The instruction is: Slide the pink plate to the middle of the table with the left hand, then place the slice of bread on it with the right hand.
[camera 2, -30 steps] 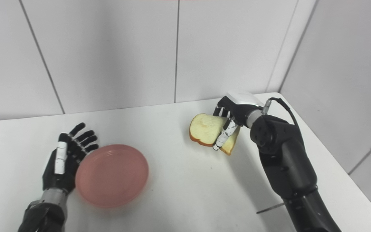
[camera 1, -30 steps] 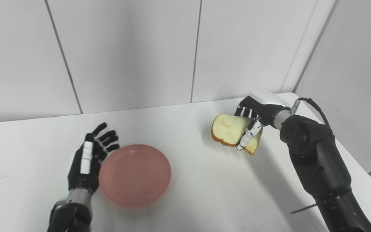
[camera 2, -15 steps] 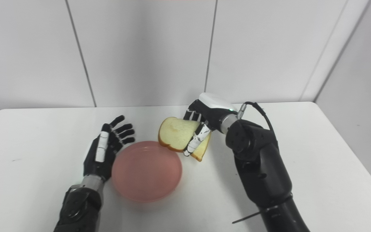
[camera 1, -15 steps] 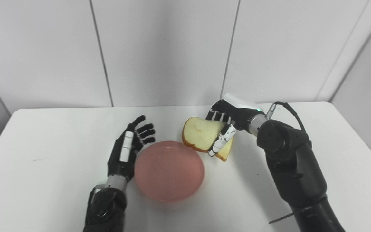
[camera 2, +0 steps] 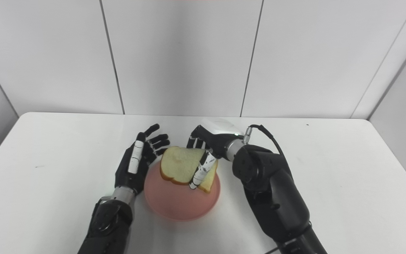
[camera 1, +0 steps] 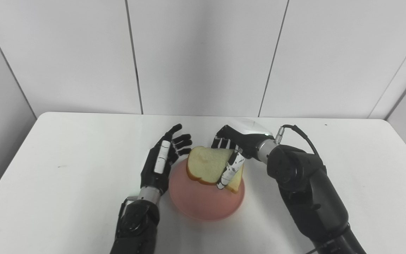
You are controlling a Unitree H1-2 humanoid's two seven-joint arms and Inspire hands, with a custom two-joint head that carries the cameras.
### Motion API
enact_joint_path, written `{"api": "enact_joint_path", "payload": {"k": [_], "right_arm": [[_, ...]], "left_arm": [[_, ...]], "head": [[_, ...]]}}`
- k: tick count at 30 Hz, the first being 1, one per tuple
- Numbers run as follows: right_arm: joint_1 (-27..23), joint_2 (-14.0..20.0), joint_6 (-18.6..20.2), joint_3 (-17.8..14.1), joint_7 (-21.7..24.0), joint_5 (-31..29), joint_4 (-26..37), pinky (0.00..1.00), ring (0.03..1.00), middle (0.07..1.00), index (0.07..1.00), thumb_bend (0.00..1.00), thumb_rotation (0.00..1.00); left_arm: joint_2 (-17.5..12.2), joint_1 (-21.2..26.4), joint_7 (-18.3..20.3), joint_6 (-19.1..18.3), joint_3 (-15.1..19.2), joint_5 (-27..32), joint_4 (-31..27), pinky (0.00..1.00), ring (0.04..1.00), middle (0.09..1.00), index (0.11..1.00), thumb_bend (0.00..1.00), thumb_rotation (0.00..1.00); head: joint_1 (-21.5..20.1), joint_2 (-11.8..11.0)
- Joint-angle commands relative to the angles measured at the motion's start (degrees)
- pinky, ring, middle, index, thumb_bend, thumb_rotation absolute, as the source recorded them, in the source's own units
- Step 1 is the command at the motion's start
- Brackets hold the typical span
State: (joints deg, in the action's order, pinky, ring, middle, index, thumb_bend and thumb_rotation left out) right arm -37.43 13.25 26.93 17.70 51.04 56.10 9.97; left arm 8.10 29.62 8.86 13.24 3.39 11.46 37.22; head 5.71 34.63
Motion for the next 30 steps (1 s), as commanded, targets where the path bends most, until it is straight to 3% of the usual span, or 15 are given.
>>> {"api": "enact_joint_path", "payload": {"k": [1, 6, 14, 22, 27, 29, 30], "right_arm": [[-1.99, -0.02, -0.48, 1.26, -1.47, 0.57, 0.64, 0.28, 0.390, 0.495, 0.492, 0.52, 0.14], [-1.03, -0.75, -0.10, 3.80, -2.11, 1.70, -1.17, 0.32, 0.444, 0.544, 0.493, 0.52, 0.14], [0.69, -2.01, -1.24, 5.70, -6.51, -0.13, -6.19, 0.20, 0.292, 0.409, 0.492, 0.52, 0.14], [0.22, -1.75, -0.57, 8.04, -8.57, -0.75, -8.95, 0.26, 0.368, 0.486, 0.493, 0.52, 0.14], [0.16, -1.89, -0.10, 7.77, -7.81, 0.33, -8.69, 0.31, 0.423, 0.535, 0.494, 0.52, 0.14], [0.33, -1.92, -0.10, 7.66, -7.96, 0.46, -8.55, 0.37, 0.502, 0.596, 0.495, 0.52, 0.14], [0.40, -1.86, -0.12, 7.67, -8.04, 0.44, -8.41, 0.41, 0.544, 0.630, 0.578, 0.70, 0.16]], "left_arm": [[0.91, -3.14, -0.70, -1.76, -0.19, -0.01, 2.74, 0.64, 0.701, 0.693, 0.784, 0.86, 0.79], [0.89, -3.88, -0.81, -2.42, -0.15, -0.02, 1.05, 0.64, 0.705, 0.692, 0.774, 0.85, 0.80], [0.80, -4.66, -0.98, -2.86, -0.12, -0.18, 0.03, 0.63, 0.699, 0.691, 0.775, 0.84, 0.79], [0.09, -5.44, -0.29, -3.67, 0.02, 0.29, -1.56, 0.63, 0.689, 0.686, 0.766, 0.86, 0.78], [0.01, -5.92, -0.01, -4.65, -0.01, 0.58, -2.82, 0.64, 0.696, 0.693, 0.775, 0.87, 0.78], [-0.05, -5.93, 0.07, -4.67, -0.05, 0.49, -2.94, 0.64, 0.696, 0.694, 0.775, 0.87, 0.78], [-0.09, -5.87, 0.01, -4.63, -0.09, 0.34, -2.84, 0.64, 0.696, 0.692, 0.771, 0.87, 0.78]], "head": [[0.00, 0.02], [-0.37, 0.39], [-1.82, 0.95], [-4.75, 1.11], [-5.28, 1.28], [-5.28, 1.28], [-5.42, 1.30]]}}
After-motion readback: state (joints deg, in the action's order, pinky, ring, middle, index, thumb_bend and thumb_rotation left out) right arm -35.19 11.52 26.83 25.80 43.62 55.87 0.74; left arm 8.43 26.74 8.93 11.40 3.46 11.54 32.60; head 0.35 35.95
